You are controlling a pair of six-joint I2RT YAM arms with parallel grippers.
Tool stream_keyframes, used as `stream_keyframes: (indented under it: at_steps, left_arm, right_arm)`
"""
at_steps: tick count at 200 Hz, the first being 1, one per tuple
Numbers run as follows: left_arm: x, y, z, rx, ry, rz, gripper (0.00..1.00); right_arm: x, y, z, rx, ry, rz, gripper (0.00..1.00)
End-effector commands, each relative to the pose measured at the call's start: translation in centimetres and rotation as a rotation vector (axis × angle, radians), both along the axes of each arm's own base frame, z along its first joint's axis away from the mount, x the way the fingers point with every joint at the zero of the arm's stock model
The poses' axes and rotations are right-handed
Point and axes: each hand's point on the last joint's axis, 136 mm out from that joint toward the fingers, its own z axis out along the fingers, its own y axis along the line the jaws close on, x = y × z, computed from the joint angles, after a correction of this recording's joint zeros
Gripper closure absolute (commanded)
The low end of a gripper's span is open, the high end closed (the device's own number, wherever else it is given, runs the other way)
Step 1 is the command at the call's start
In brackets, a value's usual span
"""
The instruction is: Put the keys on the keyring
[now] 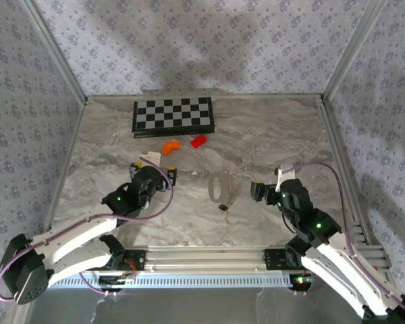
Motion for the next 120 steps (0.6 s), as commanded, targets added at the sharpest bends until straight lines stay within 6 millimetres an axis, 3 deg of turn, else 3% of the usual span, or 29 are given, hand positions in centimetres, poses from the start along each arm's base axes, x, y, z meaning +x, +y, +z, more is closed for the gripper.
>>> stream_keyframes:
  at_steps: [1,31,62,120]
  left_arm:
    - [0.7,2.6,-0.4,0.106,-0.042,0.094,0.0]
    - [0.7,5.1,-0.7,0.172,-0.099,0.194,0.0]
    - [0.1,7.6,-0.1,0.131,-0.142,0.293,0.0]
    - [0.3,10.2,0.9,0.167,-0.202,0.333,0.0]
  right_arm:
    - [1.3,-2.5,2.3,-0.071,-0.094,-0.087,0.0]
    - [1.8,-5.7,2.5,-0.129,-0.118,-0.221,0.01]
    - [2.1,-7.3,1.7,-0.158,-0.138,-0.274,0.0]
    - [2.7,-6.2,-0.5,-0.24,-0.203,-0.152,0.0]
